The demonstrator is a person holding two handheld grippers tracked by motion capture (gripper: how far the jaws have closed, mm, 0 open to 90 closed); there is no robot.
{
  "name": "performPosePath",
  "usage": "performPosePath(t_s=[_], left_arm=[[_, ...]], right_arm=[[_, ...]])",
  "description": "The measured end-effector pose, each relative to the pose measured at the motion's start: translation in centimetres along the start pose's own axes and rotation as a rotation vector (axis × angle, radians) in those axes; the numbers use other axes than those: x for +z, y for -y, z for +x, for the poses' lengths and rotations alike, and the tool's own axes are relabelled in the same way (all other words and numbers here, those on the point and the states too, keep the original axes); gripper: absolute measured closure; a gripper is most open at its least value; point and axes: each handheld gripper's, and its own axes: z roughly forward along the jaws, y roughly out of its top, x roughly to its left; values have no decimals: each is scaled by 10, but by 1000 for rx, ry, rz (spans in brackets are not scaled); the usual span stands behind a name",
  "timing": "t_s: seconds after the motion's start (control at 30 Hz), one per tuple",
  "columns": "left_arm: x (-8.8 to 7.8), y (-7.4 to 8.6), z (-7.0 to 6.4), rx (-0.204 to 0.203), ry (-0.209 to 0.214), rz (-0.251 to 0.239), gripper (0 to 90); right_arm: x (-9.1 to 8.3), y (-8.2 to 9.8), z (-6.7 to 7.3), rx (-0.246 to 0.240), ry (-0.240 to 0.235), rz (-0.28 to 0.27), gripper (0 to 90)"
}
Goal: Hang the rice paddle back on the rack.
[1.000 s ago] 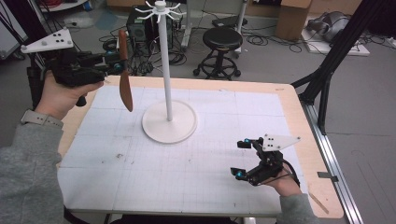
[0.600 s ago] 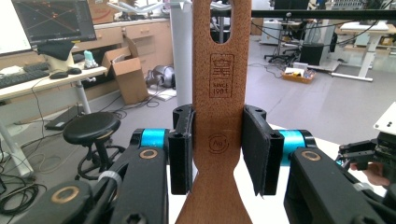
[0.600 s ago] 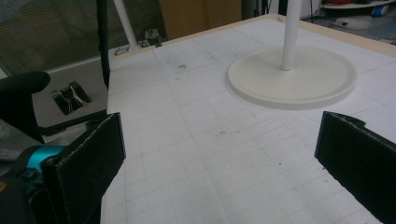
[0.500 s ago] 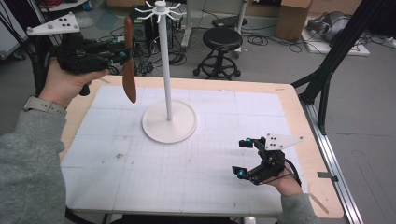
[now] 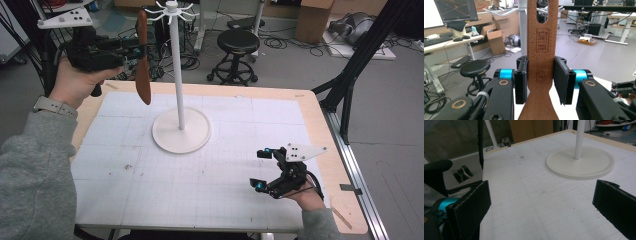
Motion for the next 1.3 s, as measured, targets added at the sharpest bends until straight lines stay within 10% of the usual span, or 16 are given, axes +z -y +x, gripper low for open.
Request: performPosePath(t_s=[1.3], left_arm=[[24, 4, 8, -25, -27, 22, 651]], right_arm=[[-1, 1, -3, 13, -3, -6, 7]])
